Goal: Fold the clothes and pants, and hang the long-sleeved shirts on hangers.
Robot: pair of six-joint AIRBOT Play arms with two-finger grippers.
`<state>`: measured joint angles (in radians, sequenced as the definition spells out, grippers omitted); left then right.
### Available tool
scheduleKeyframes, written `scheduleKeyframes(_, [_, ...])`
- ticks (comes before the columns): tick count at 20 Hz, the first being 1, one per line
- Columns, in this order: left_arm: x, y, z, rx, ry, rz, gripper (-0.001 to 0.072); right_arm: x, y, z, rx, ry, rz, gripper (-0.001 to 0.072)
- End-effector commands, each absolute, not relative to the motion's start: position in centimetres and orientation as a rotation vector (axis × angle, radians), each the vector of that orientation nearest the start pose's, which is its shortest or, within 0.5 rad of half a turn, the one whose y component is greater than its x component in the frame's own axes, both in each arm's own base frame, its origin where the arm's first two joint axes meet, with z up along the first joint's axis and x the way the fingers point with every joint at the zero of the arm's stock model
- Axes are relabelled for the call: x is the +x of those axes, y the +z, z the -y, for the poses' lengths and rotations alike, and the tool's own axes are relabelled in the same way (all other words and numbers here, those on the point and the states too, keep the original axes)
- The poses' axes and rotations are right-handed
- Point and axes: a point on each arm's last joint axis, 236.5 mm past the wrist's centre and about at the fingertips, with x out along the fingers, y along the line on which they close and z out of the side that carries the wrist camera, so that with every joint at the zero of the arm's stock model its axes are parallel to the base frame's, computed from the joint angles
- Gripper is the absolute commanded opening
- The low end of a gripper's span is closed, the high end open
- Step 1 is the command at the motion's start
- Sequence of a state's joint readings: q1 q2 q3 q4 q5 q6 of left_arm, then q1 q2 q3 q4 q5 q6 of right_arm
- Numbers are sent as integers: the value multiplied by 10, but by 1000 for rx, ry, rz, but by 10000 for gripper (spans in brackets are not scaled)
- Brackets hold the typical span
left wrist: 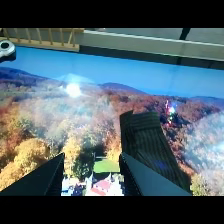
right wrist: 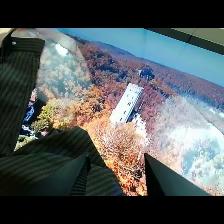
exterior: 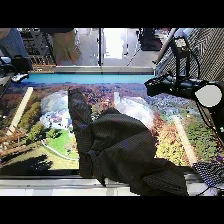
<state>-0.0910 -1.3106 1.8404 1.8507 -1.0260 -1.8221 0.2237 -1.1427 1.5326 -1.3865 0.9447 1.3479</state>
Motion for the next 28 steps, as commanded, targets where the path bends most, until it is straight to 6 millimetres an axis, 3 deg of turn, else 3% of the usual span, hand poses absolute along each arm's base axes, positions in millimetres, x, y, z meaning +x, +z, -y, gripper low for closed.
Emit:
scheduleKeyframes(1, [495, 309, -8, -29, 157, -454, 347, 442, 265, -137, -123, 392, -495, 408])
scheduleKeyframes(3, [497, 308, -8, -28, 156, -455, 348, 452, 291, -144, -58, 399, -384, 409])
scheduleKeyframes(5, [497, 307, -8, -28, 158, -460, 348, 446, 304, -162, 80, 454, -366, 409])
scheduleKeyframes(8, [489, 291, -11, -29, 174, -534, 348, 435, 299, -176, 143, 516, -416, 408])
scheduleKeyframes(10, [480, 276, -12, -32, 185, -606, 355, 424, 280, -177, 111, 532, -504, 408])
scheduleKeyframes(11, [473, 265, -8, -12, 163, -665, 418, 415, 265, -176, 82, 539, -573, 415])
scheduleKeyframes(12, [463, 250, 2, 63, 90, -746, 720, 399, 241, -173, 25, 553, -685, 477])
scheduleKeyframes(14, [436, 217, 38, 161, -136, -913, 702, 354, 186, -165, -105, 623, -950, 486])
scheduleKeyframes(15, [423, 199, 58, 110, -218, -983, 703, 326, 154, -161, -117, 651, -1103, 527])
scheduleKeyframes(17, [396, 152, 99, 31, -400, -1109, 710, 278, 96, -164, -40, 699, -1338, 527])
scheduleKeyframes(19, [351, 98, 133, -3, -623, -1239, 710, 235, 41, -159, 0, 707, -1473, 527])
scheduleKeyframes(20, [329, 72, 141, -19, -693, -1292, 711, 215, 17, -152, -8, 700, -1520, 528])
scheduleKeyframes(23, [285, 3, 142, -22, -742, -1367, 716, 182, -12, -141, -55, 723, -1523, 545])
scheduleKeyframes(25, [274, -35, 137, -66, -683, -1408, 718, 182, -20, -117, -158, 657, -1516, 552])
scheduleKeyframes(27, [270, -56, 137, -113, -650, -1461, 719, 188, -26, -90, -264, 577, -1526, 703])
scheduleKeyframes(28, [270, -63, 142, -138, -658, -1481, 718, 190, -28, -81, -294, 541, -1531, 701])
